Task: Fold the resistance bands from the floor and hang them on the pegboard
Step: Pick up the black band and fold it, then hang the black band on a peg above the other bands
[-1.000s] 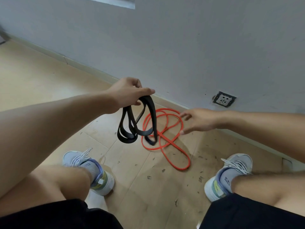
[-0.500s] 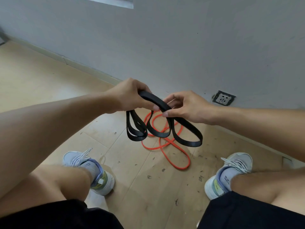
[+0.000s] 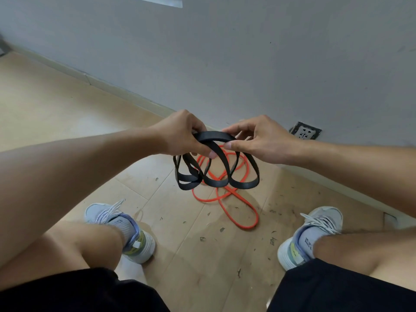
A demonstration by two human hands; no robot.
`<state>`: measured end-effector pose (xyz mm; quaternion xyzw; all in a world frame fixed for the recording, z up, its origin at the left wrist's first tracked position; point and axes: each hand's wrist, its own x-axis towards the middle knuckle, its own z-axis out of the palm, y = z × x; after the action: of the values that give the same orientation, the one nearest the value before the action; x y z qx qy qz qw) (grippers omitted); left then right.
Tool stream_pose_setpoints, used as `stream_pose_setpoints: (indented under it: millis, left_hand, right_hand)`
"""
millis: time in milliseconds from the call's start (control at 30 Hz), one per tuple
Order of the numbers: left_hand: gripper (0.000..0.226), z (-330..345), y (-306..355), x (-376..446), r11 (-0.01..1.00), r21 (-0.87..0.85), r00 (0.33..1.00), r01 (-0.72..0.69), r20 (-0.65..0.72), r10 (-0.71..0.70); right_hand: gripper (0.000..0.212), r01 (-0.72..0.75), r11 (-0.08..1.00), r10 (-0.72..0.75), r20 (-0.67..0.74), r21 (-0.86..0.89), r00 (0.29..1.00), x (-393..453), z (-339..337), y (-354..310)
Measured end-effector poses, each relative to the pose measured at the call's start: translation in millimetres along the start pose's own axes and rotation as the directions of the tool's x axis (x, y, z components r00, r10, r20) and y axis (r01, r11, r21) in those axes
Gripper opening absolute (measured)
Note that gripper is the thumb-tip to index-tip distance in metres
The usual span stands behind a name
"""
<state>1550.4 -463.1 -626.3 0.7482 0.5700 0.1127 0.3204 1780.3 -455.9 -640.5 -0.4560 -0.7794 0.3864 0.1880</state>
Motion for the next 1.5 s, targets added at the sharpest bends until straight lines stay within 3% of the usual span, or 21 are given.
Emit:
stream_pose_setpoints:
  millis: [133,333,567,700,800,900,967,1167,1300,1500]
  left_hand:
    - [0.025,2.0,3.7,0.5,0.999,-0.028,1.0,-0.025,-0.001,0.025]
    - [0.032,4.5,5.2,-1.2,0.996,-0.088,0.999,-0.035,-0.015,0.034]
    - [0.035,4.0,9.6,-5.0,0.987,-0.157,0.998,-0.046,0.029,0.051]
    - [0.037,2.2,16.1,-7.8,0.978,-0.198,0.997,-0.06,0.032,0.067]
    - [0.043,-2.9,22.6,-10.1,0.964,-0.262,0.998,-0.055,0.022,0.063]
    - [0.048,-9.8,29.5,-13.7,0.932,-0.354,0.995,-0.082,0.02,0.095]
    - [0.044,-13.8,37.5,-17.5,0.913,-0.385,0.991,-0.137,-0.059,0.124]
    - [0.033,-36.4,68.2,-23.3,0.815,-0.509,0.933,-0.278,-0.344,0.104]
    - [0.025,-61.2,104.6,-25.2,0.804,-0.457,0.897,-0.38,-0.395,0.2]
    - [0.029,-96.9,169.3,-33.9,0.801,-0.287,0.777,-0.526,-0.544,0.315]
  right_hand:
    - [0.034,0.013,1.0,-0.013,-0.024,-0.002,1.0,-1.7,1.5,-5.2]
    - [0.029,0.03,0.999,-0.026,-0.078,0.042,0.997,-5.1,1.2,-4.9]
    - [0.046,-0.03,0.996,0.022,0.094,0.087,0.995,-2.4,-0.4,-4.7]
    - [0.033,-0.051,0.994,0.039,0.126,0.093,0.991,-4.4,1.0,-9.3]
    - [0.022,-0.037,0.996,0.032,0.054,0.086,0.998,-5.8,-8.1,-14.5]
    - [0.029,-0.026,0.996,0.028,-0.014,0.081,1.0,-8.5,-21.8,-23.5]
    - [0.035,-0.009,0.993,0.017,-0.07,0.12,0.997,-12.8,-31.2,-32.6]
    - [0.024,0.083,0.989,-0.047,-0.273,0.122,0.961,-25.4,-65.7,-66.4]
    - [0.022,0.12,0.987,-0.069,-0.389,0.11,0.919,-38.4,-90.0,-94.5]
    - [0.022,0.204,0.978,-0.149,-0.545,0.042,0.825,-73.3,-143.8,-146.9]
